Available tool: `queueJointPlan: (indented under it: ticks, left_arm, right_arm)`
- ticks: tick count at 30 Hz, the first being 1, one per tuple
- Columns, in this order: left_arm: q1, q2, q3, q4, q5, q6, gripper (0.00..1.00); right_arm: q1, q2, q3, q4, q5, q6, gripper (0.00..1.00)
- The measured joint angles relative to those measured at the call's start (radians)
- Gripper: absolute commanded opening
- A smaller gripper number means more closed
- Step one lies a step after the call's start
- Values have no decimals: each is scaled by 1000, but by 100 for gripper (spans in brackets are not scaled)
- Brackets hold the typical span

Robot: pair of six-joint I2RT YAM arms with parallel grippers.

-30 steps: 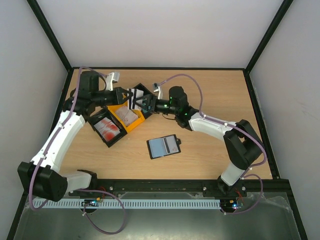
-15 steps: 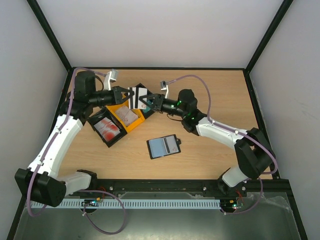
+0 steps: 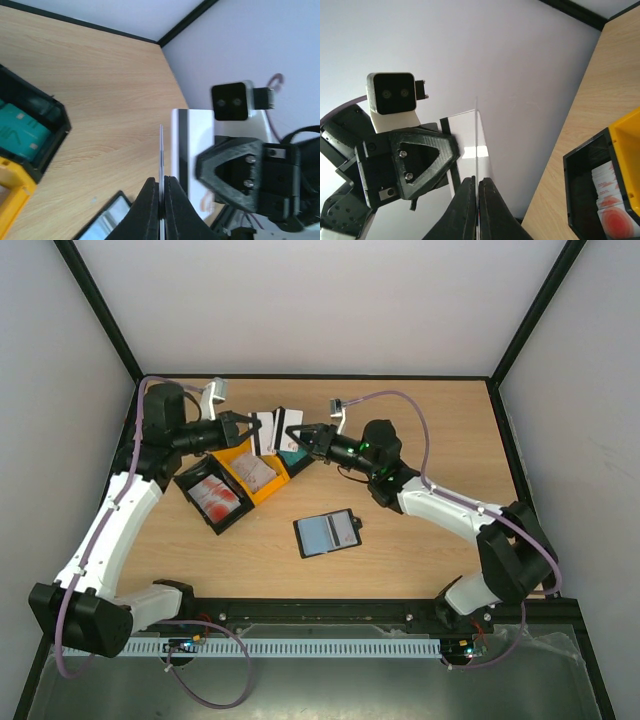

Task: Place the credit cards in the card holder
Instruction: Pick up the credit card from the storage box, then place the credit card in the storage box.

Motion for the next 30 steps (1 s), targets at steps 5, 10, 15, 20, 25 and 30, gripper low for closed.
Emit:
queueJointPlan:
  ticks: [5, 10, 15, 20, 25, 30]
  left_arm:
    - [5, 1, 0, -60, -114, 68, 2]
    - [-33, 42, 1, -151, -349, 180, 2]
    - [-168, 187, 0, -196, -636, 271, 2]
    - [-264, 331, 0, -206, -851, 338, 2]
    - [-302, 417, 1, -209, -1014, 396, 2]
    - [-319, 472, 1, -182, -1067, 451, 3]
  right_arm:
    - [0, -66, -10, -128, 98, -83, 3]
    - [-1, -141, -21, -288, 217, -189, 3]
    - [-1, -192, -89, -385, 273, -243, 3]
    - [-1, -230, -177, -448, 291, -260, 3]
    - [-1, -286, -225, -486, 300, -265, 3]
    - [-1, -316, -252, -494, 303, -267, 3]
